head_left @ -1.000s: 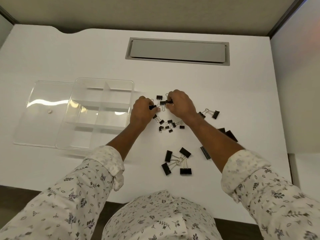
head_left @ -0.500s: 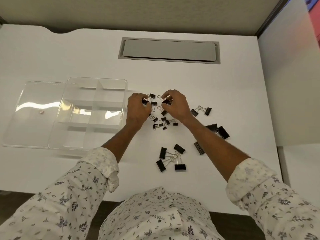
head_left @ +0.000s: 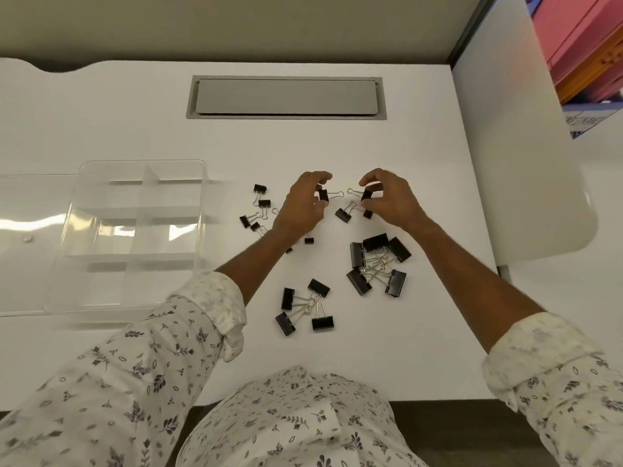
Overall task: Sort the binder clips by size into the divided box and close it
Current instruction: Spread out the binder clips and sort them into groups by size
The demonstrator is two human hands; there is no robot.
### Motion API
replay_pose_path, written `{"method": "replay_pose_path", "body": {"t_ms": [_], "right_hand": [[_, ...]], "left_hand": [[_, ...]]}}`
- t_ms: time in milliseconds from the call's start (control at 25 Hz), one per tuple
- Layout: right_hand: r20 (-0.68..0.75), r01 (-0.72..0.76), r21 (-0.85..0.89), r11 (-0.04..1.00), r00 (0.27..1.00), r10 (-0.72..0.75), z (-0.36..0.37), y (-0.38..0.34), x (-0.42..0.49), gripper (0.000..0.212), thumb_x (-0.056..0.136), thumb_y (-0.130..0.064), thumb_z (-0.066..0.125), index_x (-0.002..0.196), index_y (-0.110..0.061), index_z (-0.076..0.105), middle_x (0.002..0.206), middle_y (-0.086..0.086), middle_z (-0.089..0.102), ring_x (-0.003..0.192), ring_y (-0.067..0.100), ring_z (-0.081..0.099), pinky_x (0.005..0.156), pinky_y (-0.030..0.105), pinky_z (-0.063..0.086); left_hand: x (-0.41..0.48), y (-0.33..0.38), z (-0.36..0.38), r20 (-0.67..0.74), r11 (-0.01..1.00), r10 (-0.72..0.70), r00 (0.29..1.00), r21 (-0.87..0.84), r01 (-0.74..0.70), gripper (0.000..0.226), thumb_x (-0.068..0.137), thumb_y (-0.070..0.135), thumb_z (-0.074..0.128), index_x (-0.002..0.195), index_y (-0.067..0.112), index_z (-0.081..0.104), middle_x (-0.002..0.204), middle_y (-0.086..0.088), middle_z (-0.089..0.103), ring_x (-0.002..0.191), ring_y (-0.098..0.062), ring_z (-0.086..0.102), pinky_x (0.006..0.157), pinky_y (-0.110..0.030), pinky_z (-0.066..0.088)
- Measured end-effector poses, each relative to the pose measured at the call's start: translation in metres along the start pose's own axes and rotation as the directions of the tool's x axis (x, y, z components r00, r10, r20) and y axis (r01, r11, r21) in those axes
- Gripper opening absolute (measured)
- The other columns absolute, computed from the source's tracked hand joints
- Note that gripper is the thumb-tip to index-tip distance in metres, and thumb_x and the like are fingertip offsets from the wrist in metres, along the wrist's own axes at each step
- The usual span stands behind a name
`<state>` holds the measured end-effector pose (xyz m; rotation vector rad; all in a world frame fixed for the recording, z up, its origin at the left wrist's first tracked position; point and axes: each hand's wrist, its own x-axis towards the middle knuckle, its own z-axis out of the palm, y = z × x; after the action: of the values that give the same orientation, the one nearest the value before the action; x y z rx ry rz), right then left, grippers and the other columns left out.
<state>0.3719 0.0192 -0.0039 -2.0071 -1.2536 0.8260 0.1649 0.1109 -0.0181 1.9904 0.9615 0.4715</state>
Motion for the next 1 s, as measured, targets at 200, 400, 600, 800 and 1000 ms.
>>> {"method": "replay_pose_path", "body": {"t_ms": [200, 400, 600, 800, 1000], "right_hand": [[0.225, 0.126, -0.146, 0.981, 0.970, -0.091, -0.019, 0.015, 0.018, 0.047, 0.083, 0.013, 0.064, 0.118, -0.017, 0.058, 0.129, 0.004, 0.054, 0.115, 0.019, 0.061, 0.090, 0.038, 0.058], [0.323, 0.189, -0.251, 0.949, 0.941, -0.102, -0.017, 0.020, 0.036, 0.052, 0.088, 0.014, 0.055, 0.123, -0.023, 0.054, 0.135, 0.002, 0.054, 0.125, 0.020, 0.057, 0.097, 0.044, 0.055], [0.266, 0.149, -0.274, 0.950, 0.961, -0.074, -0.012, 0.018, 0.032, 0.070, 0.075, 0.024, 0.044, 0.127, -0.022, 0.055, 0.143, -0.001, 0.052, 0.130, 0.021, 0.049, 0.101, 0.038, 0.046], [0.123, 0.155, -0.255, 0.954, 0.984, -0.127, 0.009, 0.000, 0.016, 0.058, 0.082, 0.015, 0.042, 0.124, -0.022, 0.057, 0.138, -0.003, 0.056, 0.122, 0.024, 0.057, 0.099, 0.040, 0.049], [0.177, 0.281, -0.216, 0.935, 0.953, -0.245, 0.053, -0.024, -0.005, 0.041, 0.092, 0.006, 0.047, 0.124, -0.014, 0.063, 0.128, 0.003, 0.063, 0.115, 0.022, 0.060, 0.099, 0.039, 0.050]], "left_hand": [[0.023, 0.007, 0.016, 0.080, 0.997, -0.048, 0.996, 0.060, 0.044, 0.061, 0.086, -0.012, 0.058, 0.140, 0.015, 0.050, 0.137, -0.008, 0.053, 0.121, -0.021, 0.057, 0.101, -0.037, 0.051], [0.030, 0.003, 0.024, 0.121, 0.996, -0.079, 0.989, 0.055, 0.073, 0.067, 0.087, -0.015, 0.052, 0.146, 0.015, 0.045, 0.145, -0.009, 0.051, 0.131, -0.022, 0.053, 0.109, -0.034, 0.045], [0.022, -0.005, 0.022, 0.135, 0.998, -0.044, 0.990, 0.041, 0.039, 0.072, 0.087, -0.015, 0.046, 0.152, 0.015, 0.038, 0.153, -0.008, 0.046, 0.141, -0.022, 0.045, 0.118, -0.038, 0.038], [0.001, -0.011, 0.011, 0.010, 1.000, -0.024, 1.000, 0.010, 0.024, 0.058, 0.093, -0.005, 0.045, 0.149, 0.014, 0.044, 0.149, -0.002, 0.051, 0.137, -0.013, 0.047, 0.116, -0.034, 0.038], [-0.037, -0.038, -0.023, -0.171, 0.996, -0.078, 0.982, 0.023, 0.083, 0.049, 0.096, -0.002, 0.043, 0.140, 0.017, 0.051, 0.129, 0.000, 0.062, 0.120, -0.017, 0.056, 0.102, -0.023, 0.045]]}}
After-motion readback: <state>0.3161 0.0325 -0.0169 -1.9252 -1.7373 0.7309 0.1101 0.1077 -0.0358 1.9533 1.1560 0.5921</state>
